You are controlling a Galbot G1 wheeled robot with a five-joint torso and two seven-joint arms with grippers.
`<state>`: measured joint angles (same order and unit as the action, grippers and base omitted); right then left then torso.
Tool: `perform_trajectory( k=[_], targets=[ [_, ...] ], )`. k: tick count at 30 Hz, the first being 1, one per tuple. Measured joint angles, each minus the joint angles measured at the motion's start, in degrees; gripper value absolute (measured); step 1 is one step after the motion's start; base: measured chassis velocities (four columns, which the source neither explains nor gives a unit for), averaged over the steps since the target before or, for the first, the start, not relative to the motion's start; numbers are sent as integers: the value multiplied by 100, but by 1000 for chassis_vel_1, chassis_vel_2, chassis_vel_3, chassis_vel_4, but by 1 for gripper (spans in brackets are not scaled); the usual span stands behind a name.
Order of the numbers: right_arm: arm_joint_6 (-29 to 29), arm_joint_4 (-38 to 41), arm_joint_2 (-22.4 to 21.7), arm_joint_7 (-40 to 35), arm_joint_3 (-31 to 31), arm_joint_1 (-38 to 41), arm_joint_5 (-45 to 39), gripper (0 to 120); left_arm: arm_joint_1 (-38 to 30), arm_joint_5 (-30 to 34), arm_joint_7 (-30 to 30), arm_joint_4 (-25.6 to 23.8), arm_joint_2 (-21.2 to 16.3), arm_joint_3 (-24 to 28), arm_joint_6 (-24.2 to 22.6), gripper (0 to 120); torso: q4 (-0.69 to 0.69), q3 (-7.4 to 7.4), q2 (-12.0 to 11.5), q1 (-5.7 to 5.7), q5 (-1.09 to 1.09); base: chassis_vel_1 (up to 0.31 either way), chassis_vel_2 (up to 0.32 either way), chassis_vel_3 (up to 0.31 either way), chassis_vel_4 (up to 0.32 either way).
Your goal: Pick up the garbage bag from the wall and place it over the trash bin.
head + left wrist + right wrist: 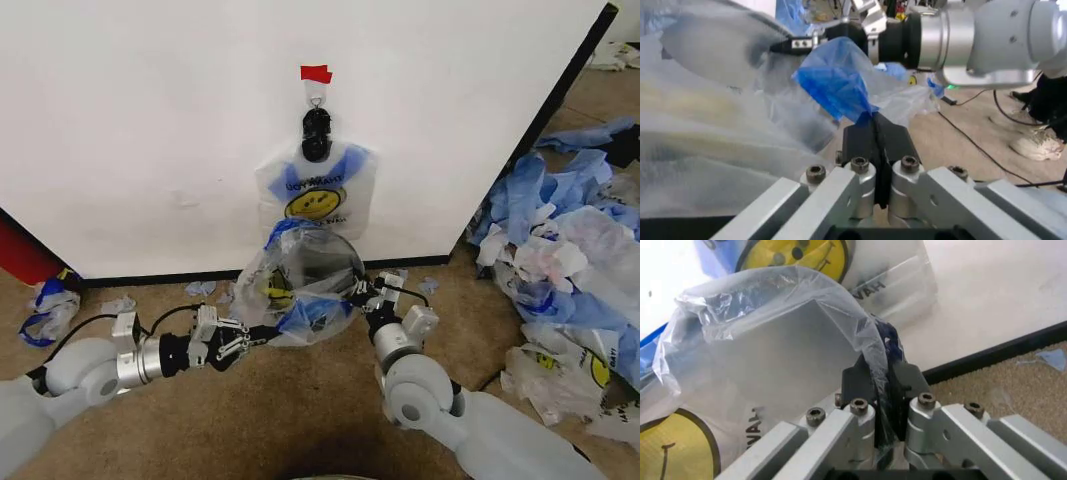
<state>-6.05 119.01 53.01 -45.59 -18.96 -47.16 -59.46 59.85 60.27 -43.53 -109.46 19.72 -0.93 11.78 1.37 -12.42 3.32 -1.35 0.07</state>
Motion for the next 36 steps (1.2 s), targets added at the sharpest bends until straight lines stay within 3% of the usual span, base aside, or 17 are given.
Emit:
perform_trajectory(
  k=[24,36],
  targets=[
    [66,184,119,-148,73,106,-256,0,244,-456,26,293,439,142,274,0,-1,0,0,0,0,0,0,0,0],
    [107,575,204,-210,11,-264,-340,0,319,-766,123,691,582,153,527,0,-1,0,0,0,0,0,0,0,0]
  ],
)
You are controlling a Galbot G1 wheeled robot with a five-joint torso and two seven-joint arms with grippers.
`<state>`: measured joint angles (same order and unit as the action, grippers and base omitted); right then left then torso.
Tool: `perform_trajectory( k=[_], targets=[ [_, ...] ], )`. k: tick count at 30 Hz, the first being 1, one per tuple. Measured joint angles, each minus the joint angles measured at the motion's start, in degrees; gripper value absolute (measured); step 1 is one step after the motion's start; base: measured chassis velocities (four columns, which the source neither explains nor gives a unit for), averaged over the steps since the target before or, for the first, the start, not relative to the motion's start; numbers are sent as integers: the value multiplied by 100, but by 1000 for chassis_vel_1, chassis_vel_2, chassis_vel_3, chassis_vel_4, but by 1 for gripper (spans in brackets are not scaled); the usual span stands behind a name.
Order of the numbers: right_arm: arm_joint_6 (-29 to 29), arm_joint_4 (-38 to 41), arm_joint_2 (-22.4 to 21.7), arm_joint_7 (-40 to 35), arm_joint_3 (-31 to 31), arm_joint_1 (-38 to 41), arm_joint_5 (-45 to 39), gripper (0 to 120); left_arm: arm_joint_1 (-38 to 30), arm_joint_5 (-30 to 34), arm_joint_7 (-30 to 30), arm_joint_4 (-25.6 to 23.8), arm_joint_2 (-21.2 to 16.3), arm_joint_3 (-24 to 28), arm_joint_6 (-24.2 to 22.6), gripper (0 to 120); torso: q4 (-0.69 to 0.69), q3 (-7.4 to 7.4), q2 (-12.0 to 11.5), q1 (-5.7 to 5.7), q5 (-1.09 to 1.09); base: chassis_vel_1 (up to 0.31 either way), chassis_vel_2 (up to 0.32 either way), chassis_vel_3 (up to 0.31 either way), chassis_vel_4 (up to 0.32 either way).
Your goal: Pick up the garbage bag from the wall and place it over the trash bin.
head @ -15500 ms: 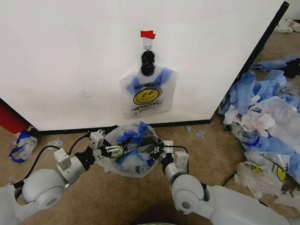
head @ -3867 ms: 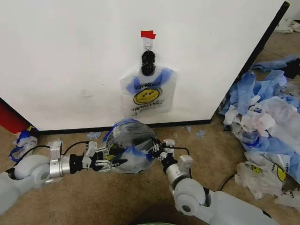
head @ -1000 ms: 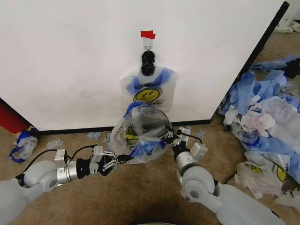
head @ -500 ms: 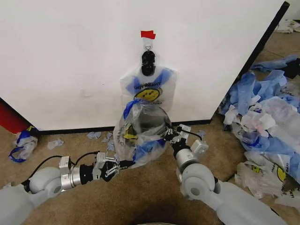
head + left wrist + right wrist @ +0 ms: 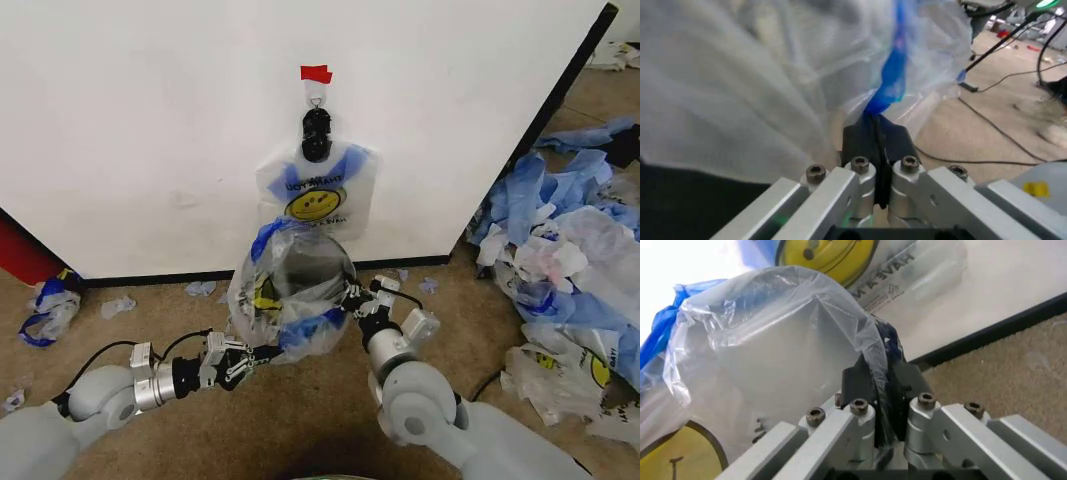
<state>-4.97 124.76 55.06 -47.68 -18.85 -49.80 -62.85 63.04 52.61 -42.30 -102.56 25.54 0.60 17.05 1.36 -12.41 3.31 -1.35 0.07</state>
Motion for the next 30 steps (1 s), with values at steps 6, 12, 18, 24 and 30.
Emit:
perform_trajectory(
  k=[6,12,18,24,30],
  targets=[
    [9,112,-31,-1,4,-43,-36,0,73,-88,12,132,53,1,47,0,-1,0,-1,0,1,0,0,0,0],
    [23,186,-61,1,15,-90,-51,0,100,-126,16,268,84,3,118,0,0,0,-1,0,0,0,0,0,0],
    [37,245,-71,10,18,-157,-55,0,85,-141,54,413,101,4,170,0,0,0,-1,0,-1,0,0,0,0],
    [51,315,-170,74,25,-263,-40,0,75,-149,55,536,117,-3,244,0,0,0,-1,0,1,0,0,0,0],
    [52,350,-267,134,50,-366,10,0,72,-154,55,529,70,0,248,0,0,0,-1,0,0,0,0,0,0]
  ],
)
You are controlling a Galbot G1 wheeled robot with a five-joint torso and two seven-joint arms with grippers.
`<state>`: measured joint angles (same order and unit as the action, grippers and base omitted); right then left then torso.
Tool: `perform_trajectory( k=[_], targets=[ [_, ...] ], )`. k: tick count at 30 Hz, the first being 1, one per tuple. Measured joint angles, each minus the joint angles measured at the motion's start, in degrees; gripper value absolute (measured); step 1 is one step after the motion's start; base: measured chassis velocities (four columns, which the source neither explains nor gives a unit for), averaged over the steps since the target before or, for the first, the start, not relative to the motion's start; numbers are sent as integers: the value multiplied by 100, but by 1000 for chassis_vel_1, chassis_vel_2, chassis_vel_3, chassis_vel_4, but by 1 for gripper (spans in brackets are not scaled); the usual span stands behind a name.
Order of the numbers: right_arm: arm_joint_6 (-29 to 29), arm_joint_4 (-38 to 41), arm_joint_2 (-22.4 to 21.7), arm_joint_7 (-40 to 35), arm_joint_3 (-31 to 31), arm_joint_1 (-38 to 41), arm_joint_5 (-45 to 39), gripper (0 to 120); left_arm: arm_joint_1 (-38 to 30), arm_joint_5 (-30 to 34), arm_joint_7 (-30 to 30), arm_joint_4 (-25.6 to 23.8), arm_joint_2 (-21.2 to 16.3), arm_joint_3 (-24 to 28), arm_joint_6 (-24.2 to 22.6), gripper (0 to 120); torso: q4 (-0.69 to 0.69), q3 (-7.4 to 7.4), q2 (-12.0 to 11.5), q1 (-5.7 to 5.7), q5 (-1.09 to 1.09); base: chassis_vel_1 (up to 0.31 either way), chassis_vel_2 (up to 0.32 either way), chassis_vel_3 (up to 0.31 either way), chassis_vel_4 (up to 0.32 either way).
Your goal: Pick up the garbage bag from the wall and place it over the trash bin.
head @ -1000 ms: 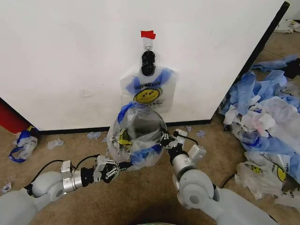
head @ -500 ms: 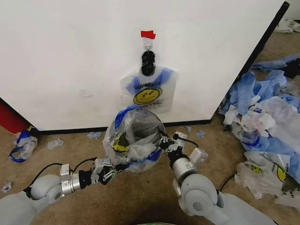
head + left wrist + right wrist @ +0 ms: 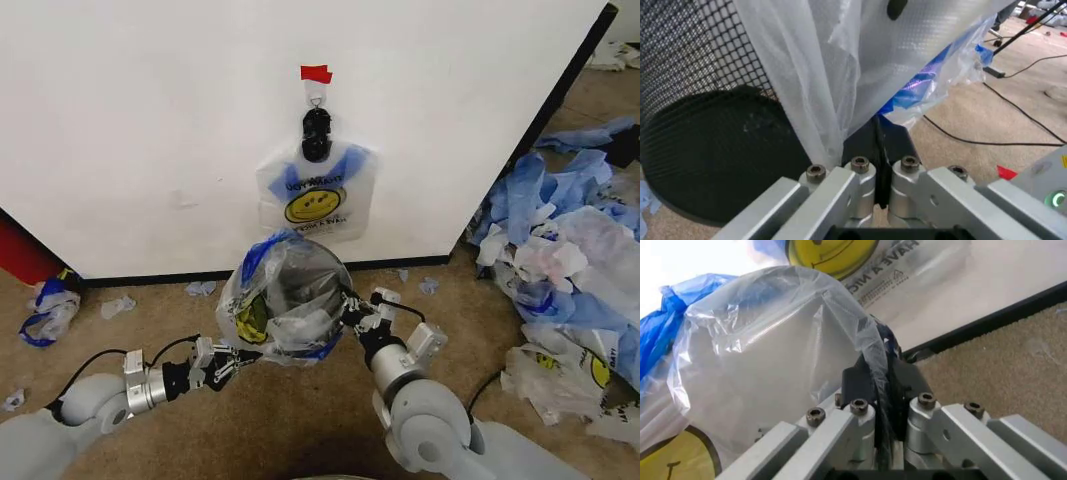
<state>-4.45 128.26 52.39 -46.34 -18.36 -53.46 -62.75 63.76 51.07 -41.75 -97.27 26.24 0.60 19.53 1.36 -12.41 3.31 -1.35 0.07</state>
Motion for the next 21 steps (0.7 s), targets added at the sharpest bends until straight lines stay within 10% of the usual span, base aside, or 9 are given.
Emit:
perform_trajectory(
  k=[11,21],
  targets=[
    [-8,-6,-272,169,88,-225,154,0,84,-31,28,-77,-64,-4,48,0,-1,0,0,0,0,0,0,0,0],
    [-34,-121,-320,207,200,-297,222,0,517,-120,-7,-160,-144,-181,62,40,0,0,0,0,1,0,0,0,0]
  ],
)
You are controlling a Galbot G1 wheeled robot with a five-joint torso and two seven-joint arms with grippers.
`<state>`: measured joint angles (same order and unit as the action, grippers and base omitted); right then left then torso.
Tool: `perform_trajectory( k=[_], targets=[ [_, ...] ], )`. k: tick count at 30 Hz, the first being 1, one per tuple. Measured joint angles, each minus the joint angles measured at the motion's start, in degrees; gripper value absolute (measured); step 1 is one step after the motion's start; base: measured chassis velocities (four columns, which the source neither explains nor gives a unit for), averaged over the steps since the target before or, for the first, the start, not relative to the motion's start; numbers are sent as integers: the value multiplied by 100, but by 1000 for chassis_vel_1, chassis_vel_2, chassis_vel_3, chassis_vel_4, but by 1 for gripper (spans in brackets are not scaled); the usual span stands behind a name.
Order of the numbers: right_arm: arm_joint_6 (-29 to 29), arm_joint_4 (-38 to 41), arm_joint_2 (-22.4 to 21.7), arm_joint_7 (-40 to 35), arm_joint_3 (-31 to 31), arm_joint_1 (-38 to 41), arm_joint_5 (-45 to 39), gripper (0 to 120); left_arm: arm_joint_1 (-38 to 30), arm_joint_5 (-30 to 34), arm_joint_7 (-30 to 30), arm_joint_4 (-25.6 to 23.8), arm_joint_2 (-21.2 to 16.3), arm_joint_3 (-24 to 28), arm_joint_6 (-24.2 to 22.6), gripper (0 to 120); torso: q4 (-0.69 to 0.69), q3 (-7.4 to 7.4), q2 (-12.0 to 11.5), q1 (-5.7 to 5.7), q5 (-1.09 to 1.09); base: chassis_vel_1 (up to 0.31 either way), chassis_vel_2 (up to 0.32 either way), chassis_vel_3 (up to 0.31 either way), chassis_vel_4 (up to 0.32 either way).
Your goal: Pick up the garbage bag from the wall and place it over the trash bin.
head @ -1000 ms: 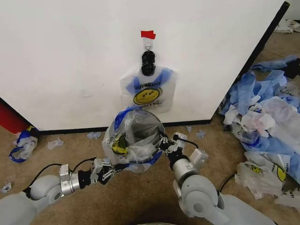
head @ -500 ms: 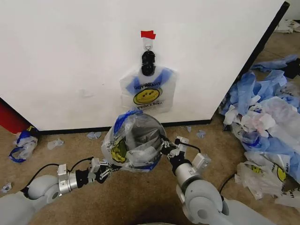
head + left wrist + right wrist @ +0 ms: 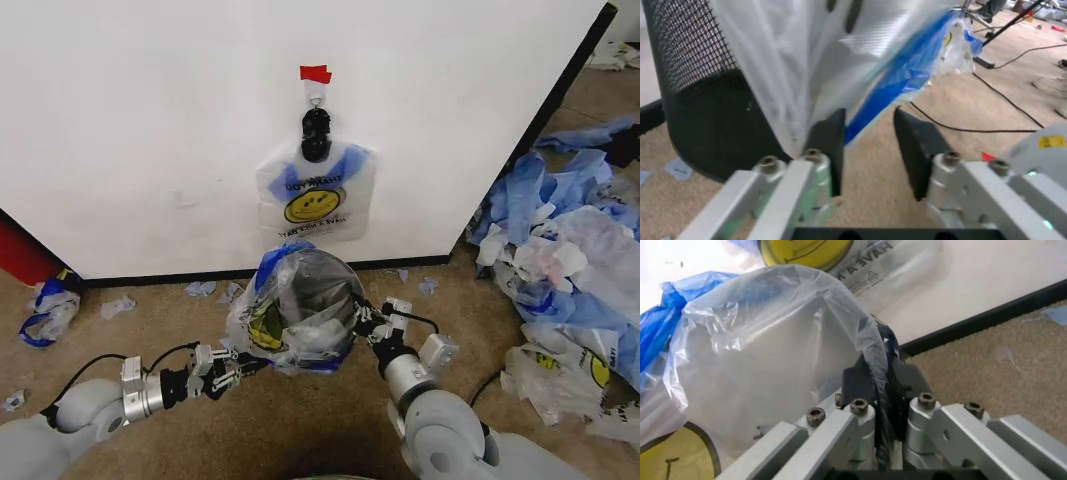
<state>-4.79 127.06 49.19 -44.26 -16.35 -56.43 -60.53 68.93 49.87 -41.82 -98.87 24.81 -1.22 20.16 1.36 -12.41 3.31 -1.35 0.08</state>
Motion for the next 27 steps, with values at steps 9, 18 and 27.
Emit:
perform_trajectory(
  k=[9,18,27],
  targets=[
    [-43,-114,-11,62,15,-7,76,0,377,-42,-26,-94,-124,-332,36,73,0,0,0,0,-2,0,0,0,0],
    [-45,-61,-57,84,11,-45,94,0,338,-87,-21,28,3,-298,66,83,0,0,0,0,0,0,0,0,0],
    [-79,-227,-100,163,40,-37,168,0,439,-63,-12,-117,-183,-399,80,82,-1,-1,0,0,-1,0,0,0,0]
  ],
)
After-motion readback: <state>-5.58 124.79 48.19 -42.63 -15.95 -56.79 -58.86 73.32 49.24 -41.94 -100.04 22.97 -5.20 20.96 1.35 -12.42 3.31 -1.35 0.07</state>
